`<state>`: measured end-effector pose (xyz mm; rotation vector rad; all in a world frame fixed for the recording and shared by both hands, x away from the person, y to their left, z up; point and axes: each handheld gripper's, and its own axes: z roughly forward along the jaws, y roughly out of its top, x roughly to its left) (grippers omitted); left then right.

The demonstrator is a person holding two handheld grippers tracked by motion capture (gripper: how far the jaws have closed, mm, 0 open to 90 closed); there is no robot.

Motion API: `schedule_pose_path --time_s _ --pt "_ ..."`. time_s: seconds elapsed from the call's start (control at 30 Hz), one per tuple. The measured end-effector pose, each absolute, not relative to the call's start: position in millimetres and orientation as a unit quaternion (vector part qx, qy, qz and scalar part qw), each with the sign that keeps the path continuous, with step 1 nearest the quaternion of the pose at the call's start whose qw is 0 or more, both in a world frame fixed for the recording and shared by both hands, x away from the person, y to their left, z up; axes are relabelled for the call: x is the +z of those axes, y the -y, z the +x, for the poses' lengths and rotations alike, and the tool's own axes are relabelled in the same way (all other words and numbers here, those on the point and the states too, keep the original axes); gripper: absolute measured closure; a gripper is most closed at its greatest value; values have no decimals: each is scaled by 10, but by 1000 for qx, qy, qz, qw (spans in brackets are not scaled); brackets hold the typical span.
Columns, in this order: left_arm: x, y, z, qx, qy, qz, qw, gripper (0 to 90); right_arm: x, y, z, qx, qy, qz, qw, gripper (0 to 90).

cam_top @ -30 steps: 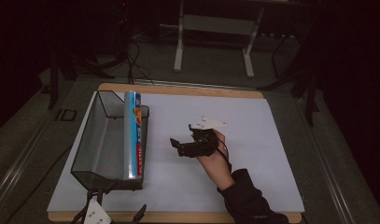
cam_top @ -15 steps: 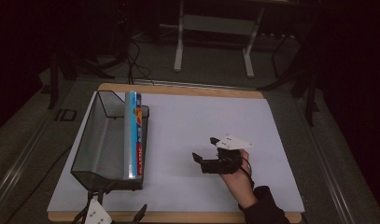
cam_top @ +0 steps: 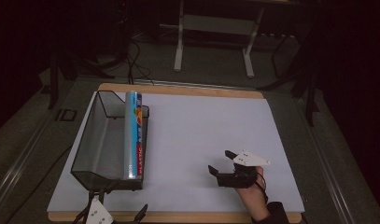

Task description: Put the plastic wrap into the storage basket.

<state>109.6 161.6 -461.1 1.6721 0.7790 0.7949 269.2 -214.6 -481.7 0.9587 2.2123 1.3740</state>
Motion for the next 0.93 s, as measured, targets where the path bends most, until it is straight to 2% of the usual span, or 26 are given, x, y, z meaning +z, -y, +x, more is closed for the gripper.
schedule_pose_path --time_s 0.57,0.93 --pt "-4612 -1616 1102 331 -328 702 538 17 -4951 2401 2532 490 -772 340 220 143" --pt "-4605 -1622 1104 332 -331 700 538 18 -5021 2417 2574 493 -771 339 216 142"
